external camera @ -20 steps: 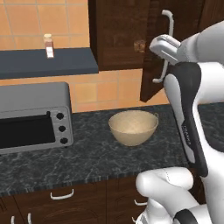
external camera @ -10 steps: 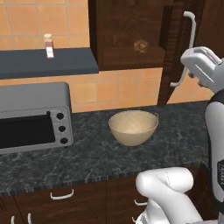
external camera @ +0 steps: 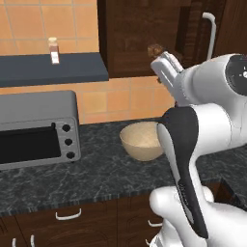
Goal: Open the cabinet, pick up the bread from the cabinet and place it in the basket. Then move the basket to the dining counter.
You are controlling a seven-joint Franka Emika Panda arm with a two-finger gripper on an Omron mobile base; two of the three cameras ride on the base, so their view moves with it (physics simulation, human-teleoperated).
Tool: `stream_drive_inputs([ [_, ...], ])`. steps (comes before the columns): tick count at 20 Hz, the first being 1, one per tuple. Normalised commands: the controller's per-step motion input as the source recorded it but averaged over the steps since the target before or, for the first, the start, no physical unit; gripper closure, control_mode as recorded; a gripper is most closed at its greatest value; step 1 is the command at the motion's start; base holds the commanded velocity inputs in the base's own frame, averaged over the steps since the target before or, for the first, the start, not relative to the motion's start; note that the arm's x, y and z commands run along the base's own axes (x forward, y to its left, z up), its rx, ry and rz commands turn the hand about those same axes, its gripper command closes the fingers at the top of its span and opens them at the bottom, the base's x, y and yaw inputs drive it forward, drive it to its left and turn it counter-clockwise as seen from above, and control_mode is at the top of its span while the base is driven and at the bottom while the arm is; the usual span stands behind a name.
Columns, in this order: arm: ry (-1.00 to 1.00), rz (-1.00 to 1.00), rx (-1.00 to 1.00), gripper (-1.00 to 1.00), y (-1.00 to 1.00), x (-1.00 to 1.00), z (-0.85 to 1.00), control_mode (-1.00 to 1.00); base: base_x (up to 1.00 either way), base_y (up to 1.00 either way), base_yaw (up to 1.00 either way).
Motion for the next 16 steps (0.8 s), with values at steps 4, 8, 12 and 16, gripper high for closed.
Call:
stream_drive_inputs([
  [4,-0.1,-0.46,0.19,-1.0,0.99,0.66,0.0,-1.0,0.0,0.0,0.0],
  [8,-0.2,-0.55,0.22,-1.0,0.56,0.48,-0.02,-1.0,0.0,0.0,0.0],
  [12,-0.16,-0.57,0.29,-1.0,-0.17,0.19,-0.12,-1.0,0.0,0.0,0.0],
  [16,-0.17,-0.59,0.21,-1.0,-0.4,0.0,-0.01,-1.0,0.0,0.0,0.0],
])
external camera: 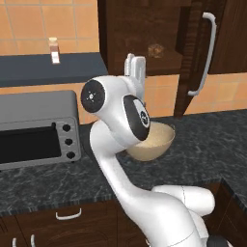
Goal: Open the cabinet, pick up the bread from the cabinet and place it in the basket. Then move the basket to the dining counter.
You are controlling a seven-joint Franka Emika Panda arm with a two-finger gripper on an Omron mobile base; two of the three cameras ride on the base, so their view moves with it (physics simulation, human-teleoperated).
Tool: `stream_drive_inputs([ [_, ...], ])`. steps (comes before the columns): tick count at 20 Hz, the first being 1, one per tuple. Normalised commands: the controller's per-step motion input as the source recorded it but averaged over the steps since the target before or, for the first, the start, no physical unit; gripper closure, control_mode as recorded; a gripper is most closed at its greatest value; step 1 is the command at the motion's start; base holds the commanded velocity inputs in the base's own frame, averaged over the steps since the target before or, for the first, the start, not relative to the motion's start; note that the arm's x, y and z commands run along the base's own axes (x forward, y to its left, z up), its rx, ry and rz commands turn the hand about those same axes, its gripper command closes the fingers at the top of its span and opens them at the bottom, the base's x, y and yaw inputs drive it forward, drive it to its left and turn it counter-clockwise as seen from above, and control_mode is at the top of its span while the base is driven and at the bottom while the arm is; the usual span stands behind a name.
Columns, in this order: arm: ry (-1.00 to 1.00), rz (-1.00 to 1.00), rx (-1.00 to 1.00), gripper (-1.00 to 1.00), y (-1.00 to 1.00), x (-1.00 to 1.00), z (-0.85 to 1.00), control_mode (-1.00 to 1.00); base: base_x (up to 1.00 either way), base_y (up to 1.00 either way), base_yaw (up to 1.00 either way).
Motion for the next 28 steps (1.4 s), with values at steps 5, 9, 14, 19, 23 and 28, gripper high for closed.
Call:
stream_drive_inputs([
  [5,-0.28,-0.51,0.08,-1.0,-0.43,0.17,-0.01,-1.0,0.0,0.0,0.0],
  [9,-0.29,-0.34,0.07,-1.0,-0.5,0.04,-0.16,-1.0,0.0,0.0,0.0],
  [14,-0.31,-0.19,0.07,-1.0,-0.38,0.38,-0.29,-1.0,0.0,0.0,0.0],
  [19,-0.31,-0.1,0.07,-1.0,-0.65,-0.45,0.01,-1.0,0.0,0.0,0.0],
  [23,-0.13,-0.07,0.1,-1.0,-0.98,-0.37,0.0,-1.0,0.0,0.0,0.0],
  [28,-0.08,-0.05,0.1,-1.0,-1.0,0.0,0.0,-1.0,0.0,0.0,0.0],
])
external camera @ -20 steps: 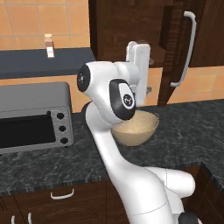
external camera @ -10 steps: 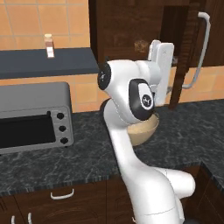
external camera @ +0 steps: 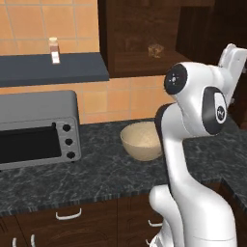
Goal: Open the cabinet, pick up the bread from the cabinet and place it in the basket. Then move the basket to the dining counter.
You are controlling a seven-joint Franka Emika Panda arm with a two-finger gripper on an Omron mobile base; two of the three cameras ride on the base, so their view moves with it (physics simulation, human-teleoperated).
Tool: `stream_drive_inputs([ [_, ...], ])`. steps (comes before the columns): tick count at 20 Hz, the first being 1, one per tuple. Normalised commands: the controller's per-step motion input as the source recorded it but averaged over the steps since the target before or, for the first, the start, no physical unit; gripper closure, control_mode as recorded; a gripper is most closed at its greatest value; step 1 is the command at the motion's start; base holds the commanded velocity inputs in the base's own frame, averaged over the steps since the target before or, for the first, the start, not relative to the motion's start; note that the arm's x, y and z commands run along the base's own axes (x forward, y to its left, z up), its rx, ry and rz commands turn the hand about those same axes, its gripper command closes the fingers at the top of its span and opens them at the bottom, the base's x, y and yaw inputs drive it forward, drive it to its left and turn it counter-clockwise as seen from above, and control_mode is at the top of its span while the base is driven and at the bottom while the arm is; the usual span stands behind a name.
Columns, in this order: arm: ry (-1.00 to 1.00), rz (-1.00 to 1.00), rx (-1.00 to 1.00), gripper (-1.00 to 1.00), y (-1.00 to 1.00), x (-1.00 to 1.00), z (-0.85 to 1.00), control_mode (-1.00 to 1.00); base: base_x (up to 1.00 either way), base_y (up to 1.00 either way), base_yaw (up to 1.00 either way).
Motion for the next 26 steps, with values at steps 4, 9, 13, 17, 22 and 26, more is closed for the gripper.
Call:
stream_drive_inputs([
  [4,-0.06,0.0,0.14,-1.0,-1.0,0.0,0.0,-1.0,0.0,0.0,0.0],
  [9,-0.16,0.04,0.19,-1.0,-1.0,-0.09,0.0,-1.0,0.0,0.0,0.0],
  [13,-0.08,0.1,0.01,-1.0,0.33,0.07,-0.01,-1.0,0.0,0.0,0.0],
  [17,0.01,0.3,0.0,-1.0,0.97,0.03,0.0,-1.0,0.0,0.0,0.0],
  [22,0.14,0.62,-0.01,-1.0,0.73,-0.28,0.22,-1.0,0.0,0.0,0.0],
  [26,0.25,0.82,-0.07,-1.0,0.09,-0.32,0.39,-1.0,0.0,0.0,0.0],
])
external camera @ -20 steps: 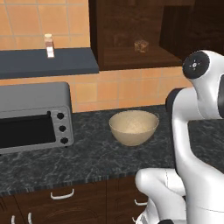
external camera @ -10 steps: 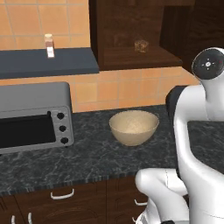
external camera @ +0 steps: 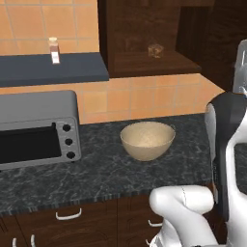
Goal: Open the cabinet, pick up the bread from the cabinet and place it in the basket. Then move the basket to the dining counter.
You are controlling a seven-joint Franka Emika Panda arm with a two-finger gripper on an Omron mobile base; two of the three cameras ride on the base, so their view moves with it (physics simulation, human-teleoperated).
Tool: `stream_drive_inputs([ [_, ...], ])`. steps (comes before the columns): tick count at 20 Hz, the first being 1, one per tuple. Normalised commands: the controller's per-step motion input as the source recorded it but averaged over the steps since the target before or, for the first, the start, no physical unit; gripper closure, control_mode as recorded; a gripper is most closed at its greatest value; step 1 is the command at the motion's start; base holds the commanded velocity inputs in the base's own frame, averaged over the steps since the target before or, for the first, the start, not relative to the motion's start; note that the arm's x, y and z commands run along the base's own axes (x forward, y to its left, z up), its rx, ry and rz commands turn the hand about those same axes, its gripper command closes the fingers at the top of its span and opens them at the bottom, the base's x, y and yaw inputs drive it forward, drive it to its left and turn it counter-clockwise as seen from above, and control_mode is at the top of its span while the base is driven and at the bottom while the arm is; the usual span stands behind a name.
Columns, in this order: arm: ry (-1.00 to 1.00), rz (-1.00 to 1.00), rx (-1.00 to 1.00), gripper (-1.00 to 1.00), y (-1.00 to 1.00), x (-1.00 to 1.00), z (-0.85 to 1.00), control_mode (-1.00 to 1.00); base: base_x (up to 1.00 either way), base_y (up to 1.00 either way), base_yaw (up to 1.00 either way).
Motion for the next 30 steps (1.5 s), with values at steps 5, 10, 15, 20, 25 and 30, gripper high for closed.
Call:
stream_drive_inputs([
  [5,0.24,0.77,-0.27,-1.0,0.17,-0.08,0.05,-1.0,0.0,0.0,0.0],
  [10,0.09,0.72,-0.47,-1.0,0.2,-0.07,0.0,-1.0,0.0,0.0,0.0],
  [15,-0.1,0.58,-0.49,-1.0,0.29,0.12,-0.06,-1.0,0.0,0.0,0.0],
  [20,-0.46,0.35,-0.33,-1.0,0.28,0.86,-0.28,-1.0,0.0,0.0,0.0],
  [25,-0.57,0.18,-0.29,-1.0,0.19,0.81,-0.43,-1.0,0.0,0.0,0.0],
  [30,0.09,0.09,-0.25,-1.0,0.0,0.94,0.3,-1.0,0.0,0.0,0.0],
])
